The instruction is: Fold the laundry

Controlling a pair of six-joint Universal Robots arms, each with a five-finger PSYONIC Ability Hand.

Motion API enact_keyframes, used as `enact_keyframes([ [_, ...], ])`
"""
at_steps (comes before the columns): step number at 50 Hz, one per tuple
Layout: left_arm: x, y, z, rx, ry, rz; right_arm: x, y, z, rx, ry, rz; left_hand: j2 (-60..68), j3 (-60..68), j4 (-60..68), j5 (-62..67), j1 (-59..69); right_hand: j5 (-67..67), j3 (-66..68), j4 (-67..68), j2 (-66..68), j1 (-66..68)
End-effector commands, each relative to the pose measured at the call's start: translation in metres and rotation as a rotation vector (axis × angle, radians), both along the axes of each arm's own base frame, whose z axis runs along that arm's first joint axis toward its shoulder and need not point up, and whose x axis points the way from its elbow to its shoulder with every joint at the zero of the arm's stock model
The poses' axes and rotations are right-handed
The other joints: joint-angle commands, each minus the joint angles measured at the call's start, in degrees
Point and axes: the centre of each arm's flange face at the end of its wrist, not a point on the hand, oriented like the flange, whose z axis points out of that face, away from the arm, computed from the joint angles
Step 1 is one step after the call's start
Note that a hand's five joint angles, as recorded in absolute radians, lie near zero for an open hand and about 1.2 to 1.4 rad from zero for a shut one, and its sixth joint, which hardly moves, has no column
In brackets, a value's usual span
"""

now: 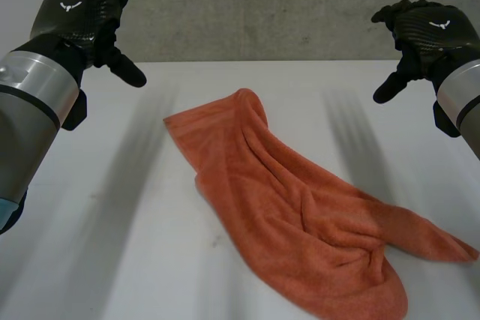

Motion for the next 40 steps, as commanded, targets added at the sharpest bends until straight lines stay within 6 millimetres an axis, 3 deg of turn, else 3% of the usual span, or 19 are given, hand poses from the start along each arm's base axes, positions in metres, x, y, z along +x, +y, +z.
enact_keyframes([
  [1, -0.006, 0.0, -0.012, 0.03, -0.028, -0.045, 0.005, 0.004, -0.007, 0.02, 0.063, 0.063, -1.4, -1.9, -1.3, -2.0, -2.5, -3.2, -1.1, -2.8, -2.2, -1.2],
  [6, -0.017, -0.005, -0.04, 0.066, -0.144, -0.133, 0.006, 0.016, -0.016, 0.092, 0.169, 0.087, -0.2, -0.8, -0.1, -0.8, -1.3, -3.2, -1.1, -2.8, -2.2, -1.2],
  [12, -0.029, -0.01, -0.071, 0.059, -0.321, -0.219, 0.02, 0.047, -0.035, 0.233, 0.275, 0.179, 0.8, 0.3, 0.9, 0.2, -0.3, -3.2, -1.1, -2.8, -2.2, -1.2],
  [15, -0.034, -0.019, -0.108, 0.091, -0.448, -0.279, 0.033, 0.072, -0.06, 0.348, 0.315, 0.263, 1.2, 0.6, 1.2, 0.6, 0.0, -3.2, -1.1, -2.8, -2.2, -1.2],
  [18, -0.035, -0.021, -0.12, 0.109, -0.471, -0.304, 0.033, 0.087, -0.081, 0.399, 0.335, 0.287, 1.3, 0.8, 1.4, 0.7, 0.2, -3.2, -1.1, -2.8, -2.2, -1.2],
  [19, -0.038, -0.021, -0.135, 0.138, -0.483, -0.342, 0.033, 0.087, -0.081, 0.399, 0.335, 0.287, 1.8, 1.3, 1.9, 1.2, 0.7, -3.2, -1.1, -2.8, -2.2, -1.2],
  [21, -0.039, -0.022, -0.141, 0.15, -0.486, -0.353, 0.032, 0.094, -0.096, 0.411, 0.343, 0.295, 2.3, 1.8, 2.4, 1.7, 1.2, -3.2, -1.1, -2.8, -2.2, -1.2],
  [23, -0.041, -0.023, -0.162, 0.195, -0.5, -0.38, 0.03, 0.098, -0.105, 0.415, 0.344, 0.295, 7.7, 7.1, 7.7, 7.1, 6.6, -3.2, -1.1, -2.8, -2.2, -1.2],
  [27, -0.042, -0.025, -0.185, 0.242, -0.508, -0.394, 0.024, 0.107, -0.124, 0.422, 0.354, 0.292, 10.9, 10.3, 11.0, 10.3, 9.8, -3.2, -1.1, -2.8, -2.2, -1.2],
  [32, -0.049, -0.027, -0.206, 0.23, -0.502, -0.437, 0.016, 0.115, -0.14, 0.473, 0.367, 0.279, 14.6, 14.0, 14.6, 14.0, 13.5, -3.2, -1.1, -2.8, -2.2, -1.2],
  [37, -0.055, -0.034, -0.216, 0.188, -0.499, -0.445, 0.01, 0.126, -0.15, 0.515, 0.374, 0.285, 27.7, 27.1, 27.8, 27.1, 26.6, -3.2, -1.1, -2.8, -2.2, -1.2],
  [40, -0.058, -0.037, -0.221, 0.182, -0.499, -0.447, 0.009, 0.13, -0.152, 0.515, 0.372, 0.286, 29.1, 28.5, 29.1, 28.5, 27.9, -3.2, -1.1, -2.8, -2.2, -1.2],
])
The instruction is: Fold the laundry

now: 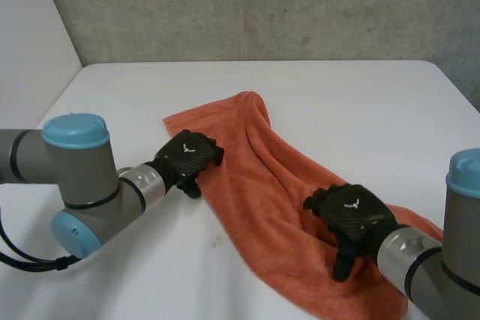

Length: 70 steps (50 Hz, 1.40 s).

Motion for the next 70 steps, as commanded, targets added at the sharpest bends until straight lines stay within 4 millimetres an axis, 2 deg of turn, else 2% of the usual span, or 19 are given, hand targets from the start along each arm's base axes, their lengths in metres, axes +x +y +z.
enact_keyframes([
  [1, -0.007, -0.007, -0.011, -0.031, 0.01, -0.016, -0.006, 0.012, -0.009, 0.026, 0.007, -0.001, 10.7, 11.0, 10.8, 11.0, 9.8, -3.2, -1.1, -2.8, -2.2, -1.2],
  [5, -0.009, -0.009, -0.014, -0.031, 0.008, -0.018, -0.009, 0.019, -0.008, 0.019, 0.001, 0.003, 16.2, 16.5, 16.3, 16.5, 15.3, -3.2, -1.1, -2.8, -2.2, -1.2],
  [11, -0.011, -0.012, -0.009, -0.064, 0.021, -0.013, -0.008, 0.028, -0.008, 0.027, -0.026, 0.045, 48.9, 49.3, 49.1, 49.2, 48.1, -1.1, 1.0, -0.7, -0.1, 0.9],
  [21, -0.014, -0.01, 0.005, -0.103, 0.044, -0.014, -0.004, 0.034, -0.014, 0.041, -0.045, 0.089, 49.0, 49.3, 49.2, 49.3, 48.1, 4.8, 6.9, 5.2, 5.8, 6.8],
  [23, -0.013, -0.008, 0.007, -0.102, 0.045, -0.014, -0.003, 0.032, -0.017, 0.02, -0.049, 0.09, 49.0, 49.3, 49.2, 49.3, 48.1, 12.0, 14.1, 12.4, 13.0, 14.0],
  [28, -0.01, -0.003, 0.016, -0.108, 0.047, -0.012, -0.002, 0.02, -0.024, -0.032, -0.056, 0.071, 49.0, 49.3, 49.2, 49.3, 48.1, 54.9, 57.0, 55.3, 55.9, 56.9],
  [29, -0.01, -0.003, 0.016, -0.108, 0.047, -0.012, -0.001, 0.012, -0.018, -0.088, -0.067, 0.051, 49.0, 49.3, 49.2, 49.3, 48.1, 66.7, 68.8, 67.1, 67.7, 68.7],
  [33, -0.005, 0.002, 0.045, -0.163, 0.066, 0.007, -0.003, -0.004, 0.001, -0.177, -0.086, 0.006, 49.0, 49.3, 49.2, 49.3, 48.1, 66.8, 68.9, 67.2, 67.8, 68.8],
  [34, 0.002, 0.002, 0.072, -0.219, 0.086, 0.047, -0.008, -0.025, 0.048, -0.352, -0.131, -0.056, 49.0, 49.3, 49.2, 49.3, 48.1, 66.8, 68.9, 67.2, 67.8, 68.8],
  [35, 0.006, 0.004, 0.089, -0.257, 0.101, 0.073, -0.008, -0.025, 0.048, -0.354, -0.132, -0.057, 49.0, 49.3, 49.2, 49.3, 48.1, 66.8, 68.9, 67.2, 67.8, 68.8],
  [39, 0.014, 0.016, 0.139, -0.345, 0.166, 0.121, -0.011, -0.043, 0.146, -0.665, -0.254, -0.091, 49.0, 49.3, 49.2, 49.3, 48.1, 66.8, 68.9, 67.2, 67.8, 68.8],
  [41, 0.016, 0.025, 0.159, -0.365, 0.21, 0.125, -0.011, -0.048, 0.171, -0.727, -0.284, -0.096, 49.0, 49.3, 49.2, 49.3, 48.1, 66.8, 68.9, 67.2, 67.8, 68.8],
  [42, 0.021, 0.04, 0.187, -0.377, 0.293, 0.127, -0.01, -0.05, 0.186, -0.748, -0.306, -0.099, 49.0, 49.3, 49.2, 49.3, 48.1, 66.8, 68.9, 67.2, 67.8, 68.8],
  [46, 0.028, 0.058, 0.206, -0.345, 0.394, 0.131, 0.0, -0.069, 0.176, -0.629, -0.294, -0.078, 49.0, 49.3, 49.2, 49.3, 48.1, 66.8, 68.9, 67.2, 67.8, 68.8],
  [54, 0.024, 0.053, 0.158, -0.201, 0.331, 0.151, 0.028, -0.115, 0.085, -0.247, -0.169, -0.007, 49.0, 49.3, 49.2, 49.3, 48.1, 66.8, 68.9, 67.2, 67.8, 68.8],
  [55, 0.022, 0.046, 0.133, -0.138, 0.281, 0.177, 0.031, -0.124, 0.075, -0.22, -0.157, -0.012, 49.0, 49.3, 49.2, 49.3, 48.1, 66.8, 68.9, 67.2, 67.8, 68.8],
  [63, 0.018, 0.03, 0.081, -0.058, 0.14, 0.263, 0.031, -0.15, 0.065, -0.235, -0.138, -0.092, 49.0, 49.3, 49.2, 49.3, 48.1, 66.8, 68.9, 67.2, 67.8, 68.8],
  [69, 0.016, 0.019, 0.07, -0.061, 0.114, 0.274, 0.028, -0.146, 0.067, -0.24, -0.127, -0.116, 49.0, 49.3, 49.2, 49.3, 48.1, 66.8, 68.9, 67.2, 67.8, 68.8],
  [70, 0.015, 0.015, 0.069, -0.064, 0.115, 0.275, 0.026, -0.142, 0.068, -0.236, -0.125, -0.119, 49.0, 49.3, 49.2, 49.3, 48.1, 48.2, 50.3, 48.6, 49.2, 50.2],
])
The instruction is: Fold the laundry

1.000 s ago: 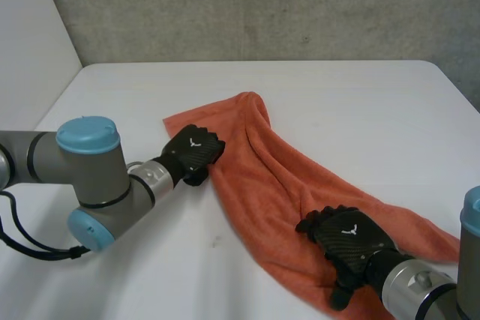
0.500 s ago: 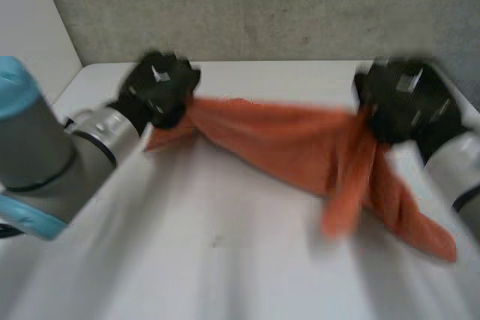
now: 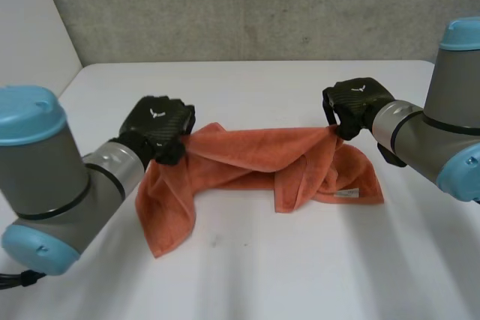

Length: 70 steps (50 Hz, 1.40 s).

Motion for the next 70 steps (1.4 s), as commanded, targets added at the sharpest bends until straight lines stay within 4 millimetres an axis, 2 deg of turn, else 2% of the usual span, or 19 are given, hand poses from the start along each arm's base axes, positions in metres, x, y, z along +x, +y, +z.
enact_keyframes([
  [1, -0.003, -0.018, -0.013, -0.005, -0.029, 0.023, -0.007, 0.01, 0.008, -0.012, 0.006, -0.036, 11.5, 11.8, 11.7, 14.8, 16.9, -15.2, -16.1, -16.7, -15.5, -3.3],
  [3, -0.004, -0.021, -0.013, -0.007, -0.027, 0.026, -0.008, 0.016, 0.008, -0.003, 0.005, -0.036, 11.5, 11.8, 11.7, 14.8, 16.9, -24.5, -25.4, -26.0, -24.8, -12.6],
  [8, -0.005, -0.029, -0.014, -0.015, -0.023, 0.034, -0.016, 0.04, 0.012, 0.062, -0.09, -0.069, 11.5, 11.8, 11.7, 14.8, 16.9, -30.3, -31.1, -31.7, -30.5, -18.3],
  [16, -0.006, -0.038, -0.021, -0.009, -0.025, 0.042, -0.026, 0.072, 0.01, 0.129, -0.27, -0.113, 11.5, 11.8, 11.7, 14.8, 16.9, -28.1, -29.0, -29.5, -28.4, -16.1],
  [18, -0.006, -0.038, -0.022, -0.008, -0.025, 0.042, -0.03, 0.086, 0.001, 0.161, -0.265, -0.122, 11.5, 11.8, 11.7, 14.8, 16.9, -29.3, -30.1, -30.7, -29.5, -17.3],
  [21, -0.005, -0.04, -0.025, 0.0, -0.027, 0.045, -0.031, 0.092, -0.007, 0.186, -0.261, -0.128, 11.5, 11.8, 11.7, 14.8, 16.9, -31.3, -32.2, -32.7, -31.5, -19.3],
  [22, -0.005, -0.039, -0.026, 0.003, -0.029, 0.045, -0.031, 0.096, -0.017, 0.189, -0.266, -0.126, 11.5, 11.8, 11.7, 14.8, 16.9, -37.5, -38.3, -38.9, -37.7, -25.5],
  [27, -0.005, -0.039, -0.027, 0.006, -0.03, 0.048, -0.027, 0.095, -0.032, 0.173, -0.319, -0.141, 11.5, 11.8, 11.7, 14.8, 16.9, -40.4, -41.3, -41.8, -40.6, -28.4],
  [28, -0.004, -0.039, -0.027, 0.006, -0.032, 0.048, -0.026, 0.089, -0.045, 0.194, -0.352, -0.184, 11.5, 11.8, 11.7, 14.8, 16.9, -40.9, -41.8, -42.3, -41.1, -28.9],
  [35, -0.003, -0.037, -0.028, 0.012, -0.036, 0.051, -0.034, 0.082, -0.071, 0.271, -0.395, -0.325, 11.5, 11.8, 11.7, 14.8, 16.9, -40.2, -41.1, -41.7, -40.5, -28.3],
  [39, -0.003, -0.036, -0.029, 0.016, -0.038, 0.05, -0.039, 0.083, -0.076, 0.284, -0.4, -0.355, 11.5, 11.8, 11.7, 14.8, 16.9, -38.9, -39.7, -40.3, -39.1, -26.9],
  [52, -0.003, -0.036, -0.031, 0.021, -0.038, 0.051, -0.041, 0.089, -0.077, 0.297, -0.4, -0.363, 11.5, 11.8, 11.7, 14.8, 16.9, -34.2, -35.0, -35.6, -34.4, -22.2],
  [58, 0.002, -0.04, -0.03, 0.019, -0.038, 0.069, -0.045, 0.097, -0.074, 0.306, -0.411, -0.363, 11.5, 11.8, 11.7, 14.8, 16.9, -30.6, -31.5, -32.1, -30.9, -18.7],
  [65, 0.006, -0.044, -0.03, 0.018, -0.038, 0.089, -0.065, 0.091, -0.069, 0.291, -0.424, -0.432, 11.5, 11.8, 11.7, 14.8, 16.9, -29.6, -30.5, -31.1, -29.9, -17.7],
  [70, 0.006, -0.045, -0.03, 0.017, -0.038, 0.092, -0.071, 0.087, -0.062, 0.265, -0.441, -0.451, 11.5, 11.8, 11.7, 14.8, 16.9, -30.8, -31.7, -32.2, -31.0, -18.8],
])
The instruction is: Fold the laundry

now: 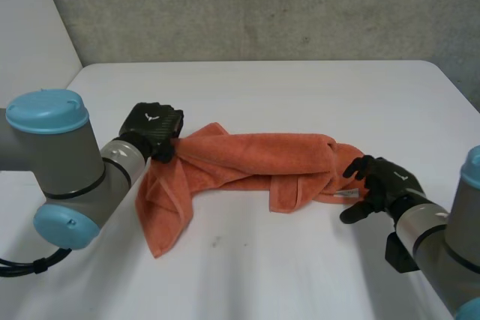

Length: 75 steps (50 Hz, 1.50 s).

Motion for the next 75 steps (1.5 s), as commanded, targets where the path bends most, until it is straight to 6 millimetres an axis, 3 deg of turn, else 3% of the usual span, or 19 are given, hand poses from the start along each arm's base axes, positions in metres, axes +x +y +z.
enact_keyframes([
  [1, 0.001, -0.002, 0.0, -0.003, 0.001, 0.009, -0.015, -0.008, 0.008, -0.024, -0.009, -0.056, 11.5, 11.8, 11.5, 14.8, 16.9, 4.9, 3.8, 4.0, 4.0, 8.8],
  [10, 0.001, -0.001, -0.001, 0.001, -0.001, 0.009, -0.005, -0.028, 0.014, -0.055, -0.044, -0.023, 11.5, 11.8, 11.5, 14.8, 16.9, 3.1, 2.0, 2.1, 2.2, 6.9],
  [18, 0.001, -0.001, -0.002, 0.005, -0.002, 0.01, 0.032, -0.043, -0.003, -0.023, -0.1, 0.038, 11.5, 11.8, 11.5, 14.8, 16.9, 4.1, 3.0, 3.1, 3.2, 8.0],
  [20, 0.002, -0.001, -0.002, 0.007, -0.001, 0.012, 0.049, -0.051, -0.019, 0.002, -0.105, 0.06, 11.5, 11.8, 11.5, 14.8, 16.9, 4.6, 3.5, 3.6, 3.7, 8.5],
  [28, 0.003, 0.004, -0.006, 0.024, -0.008, 0.013, 0.067, -0.057, -0.02, -0.025, -0.106, 0.07, 10.1, 10.5, 10.2, 13.4, 15.6, 14.1, 13.0, 13.2, 13.2, 18.0],
  [31, 0.003, 0.006, -0.007, 0.028, -0.008, 0.011, 0.067, -0.058, -0.02, -0.028, -0.101, 0.059, 6.4, 6.8, 6.5, 9.7, 11.9, 28.8, 27.7, 27.8, 27.8, 32.6],
  [33, 0.004, 0.006, -0.007, 0.029, -0.008, 0.011, 0.064, -0.058, -0.021, -0.033, -0.095, 0.042, -2.4, -2.1, -2.4, 0.9, 3.1, 49.4, 48.3, 48.4, 48.5, 53.2],
  [38, 0.001, 0.01, -0.007, 0.035, -0.008, 0.004, 0.06, -0.063, -0.015, -0.069, -0.092, 0.012, -18.4, -18.1, -18.3, -15.1, -12.9, 49.4, 48.3, 48.5, 48.5, 53.3],
  [41, 0.001, 0.013, -0.009, 0.044, -0.011, 0.002, 0.058, -0.065, 0.005, -0.131, -0.085, 0.029, -25.8, -25.5, -25.8, -22.5, -20.4, 49.4, 48.3, 48.5, 48.5, 53.3],
  [46, 0.0, 0.019, -0.005, 0.057, 0.02, 0.012, 0.054, -0.065, 0.036, -0.252, 0.04, 0.107, -31.4, -31.1, -31.4, -28.1, -25.9, 49.4, 48.3, 48.5, 48.5, 53.3],
  [54, 0.005, 0.025, 0.009, 0.075, 0.12, 0.081, 0.035, -0.069, 0.051, -0.32, 0.278, 0.202, -31.4, -31.1, -31.4, -28.1, -25.9, 49.4, 48.3, 48.5, 48.5, 53.3],
  [65, 0.005, 0.025, -0.002, 0.132, 0.177, 0.13, 0.023, -0.043, 0.062, -0.269, 0.499, 0.307, -30.9, -30.6, -30.9, -27.6, -25.4, 49.4, 48.3, 48.5, 48.5, 53.3],
  [75, -0.011, 0.029, -0.019, 0.241, 0.283, 0.107, 0.017, -0.025, 0.057, -0.266, 0.628, 0.382, -30.9, -30.6, -30.9, -27.6, -25.4, 49.4, 48.3, 48.5, 48.5, 53.3],
])
